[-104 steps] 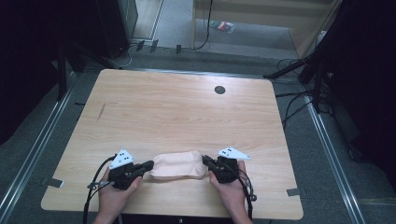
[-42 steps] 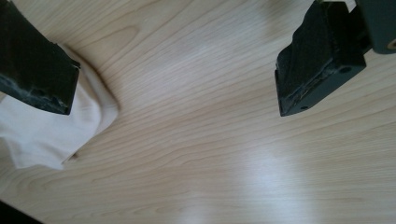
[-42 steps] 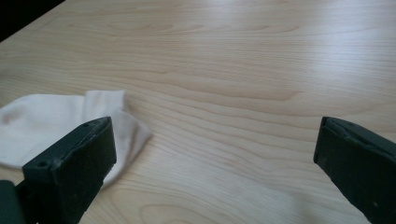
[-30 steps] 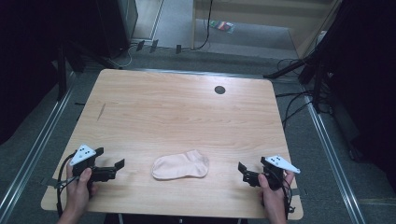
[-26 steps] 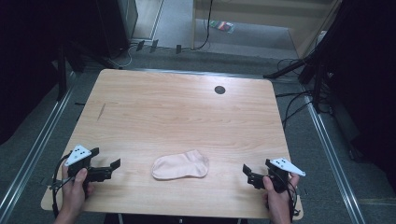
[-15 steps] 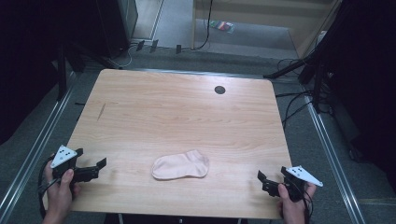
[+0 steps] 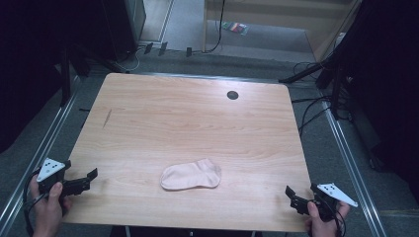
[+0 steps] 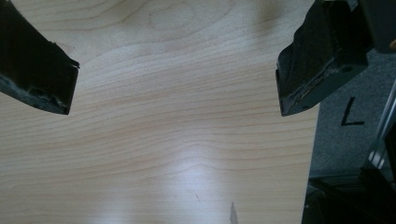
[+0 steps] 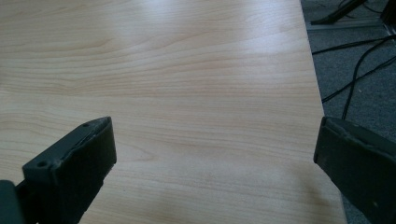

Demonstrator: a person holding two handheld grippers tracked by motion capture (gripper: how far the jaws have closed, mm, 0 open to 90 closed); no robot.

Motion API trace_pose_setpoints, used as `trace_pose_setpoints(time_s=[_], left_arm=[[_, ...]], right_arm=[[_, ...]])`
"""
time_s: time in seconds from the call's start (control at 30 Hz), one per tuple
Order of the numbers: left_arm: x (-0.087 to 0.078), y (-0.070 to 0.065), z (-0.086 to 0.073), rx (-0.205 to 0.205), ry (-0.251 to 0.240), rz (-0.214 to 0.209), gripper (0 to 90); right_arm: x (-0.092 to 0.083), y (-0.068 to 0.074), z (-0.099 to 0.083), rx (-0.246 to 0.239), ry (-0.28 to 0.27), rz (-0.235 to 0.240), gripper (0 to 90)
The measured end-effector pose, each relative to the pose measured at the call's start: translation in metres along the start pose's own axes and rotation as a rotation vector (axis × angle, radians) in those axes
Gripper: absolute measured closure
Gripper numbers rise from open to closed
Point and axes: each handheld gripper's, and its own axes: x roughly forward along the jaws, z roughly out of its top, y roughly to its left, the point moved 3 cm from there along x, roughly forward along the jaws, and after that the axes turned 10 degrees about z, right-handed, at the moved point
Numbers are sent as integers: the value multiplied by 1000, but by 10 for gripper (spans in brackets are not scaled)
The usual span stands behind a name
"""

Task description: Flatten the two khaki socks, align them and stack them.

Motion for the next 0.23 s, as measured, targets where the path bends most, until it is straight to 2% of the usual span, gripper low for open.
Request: trace_pose_setpoints(time_s=[0.1,0.17,0.23], left_arm=[[0,2,0,-23,-8,-8,0],[1,5,1,-57,-1,-21,0],[2,5,1,-61,1,-23,0]], right_arm=[[2,2,0,-5,12,8,0],[1,0,0,4,5,14,0],[0,-1,0,13,-2,15,0]])
